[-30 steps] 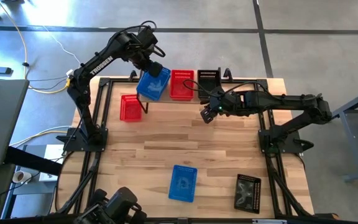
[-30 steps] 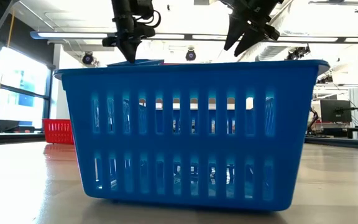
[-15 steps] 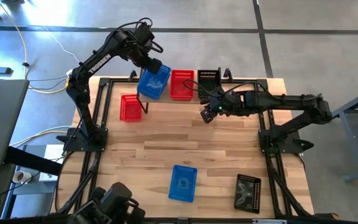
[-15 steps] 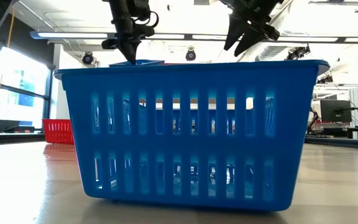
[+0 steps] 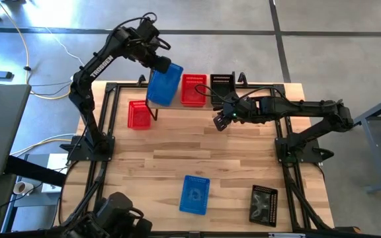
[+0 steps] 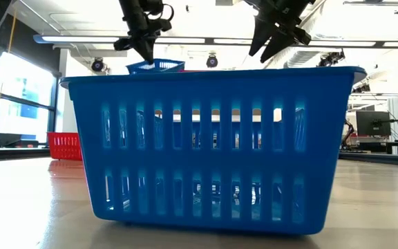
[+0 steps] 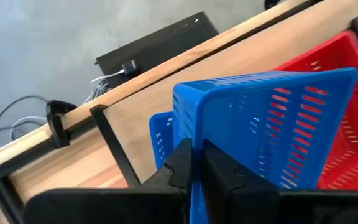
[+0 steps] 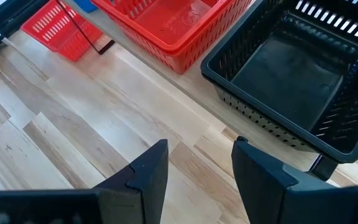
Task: Stack baskets on shelf by color
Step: Stack the top blue basket into the blue basket on the shelf
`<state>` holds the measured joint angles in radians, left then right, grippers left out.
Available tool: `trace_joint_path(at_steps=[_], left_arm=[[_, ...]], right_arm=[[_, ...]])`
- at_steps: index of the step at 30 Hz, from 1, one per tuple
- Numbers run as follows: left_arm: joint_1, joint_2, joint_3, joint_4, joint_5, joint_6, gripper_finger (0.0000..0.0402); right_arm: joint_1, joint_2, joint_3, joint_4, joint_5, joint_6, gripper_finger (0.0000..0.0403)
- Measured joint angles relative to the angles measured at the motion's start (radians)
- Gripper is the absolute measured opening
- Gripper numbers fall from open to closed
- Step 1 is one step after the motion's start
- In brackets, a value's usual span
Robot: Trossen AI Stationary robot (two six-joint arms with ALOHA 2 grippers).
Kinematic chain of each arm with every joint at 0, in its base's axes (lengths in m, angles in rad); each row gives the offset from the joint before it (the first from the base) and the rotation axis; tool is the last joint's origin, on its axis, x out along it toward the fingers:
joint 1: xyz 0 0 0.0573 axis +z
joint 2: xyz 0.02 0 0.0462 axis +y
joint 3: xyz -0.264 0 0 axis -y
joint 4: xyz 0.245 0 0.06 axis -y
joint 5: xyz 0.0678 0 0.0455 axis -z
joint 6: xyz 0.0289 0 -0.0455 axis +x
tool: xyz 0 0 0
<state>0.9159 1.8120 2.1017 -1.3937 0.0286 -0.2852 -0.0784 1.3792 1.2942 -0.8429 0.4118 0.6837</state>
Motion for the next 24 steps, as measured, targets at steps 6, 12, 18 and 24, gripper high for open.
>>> trace_joint_path(at_steps=[6, 12, 18, 24], left_arm=[[0.019, -0.001, 0.065, -0.057, 0.042, 0.0, 0.0008], [0.044, -0.001, 0.074, -0.121, 0.081, -0.026, 0.0008], [0.047, -0.001, 0.074, -0.129, 0.125, -0.043, 0.0008], [0.047, 0.006, 0.074, -0.144, 0.15, -0.045, 0.0008]], right_arm=[[0.0, 0.0, 0.0, 0.0, -0.001, -0.003, 0.0161], [0.0, 0.0, 0.0, 0.0, -0.002, -0.003, 0.0161], [0.0, 0.0, 0.0, 0.0, -0.002, -0.003, 0.0161], [0.0, 0.0, 0.0, 0.0, -0.003, -0.003, 0.0161]])
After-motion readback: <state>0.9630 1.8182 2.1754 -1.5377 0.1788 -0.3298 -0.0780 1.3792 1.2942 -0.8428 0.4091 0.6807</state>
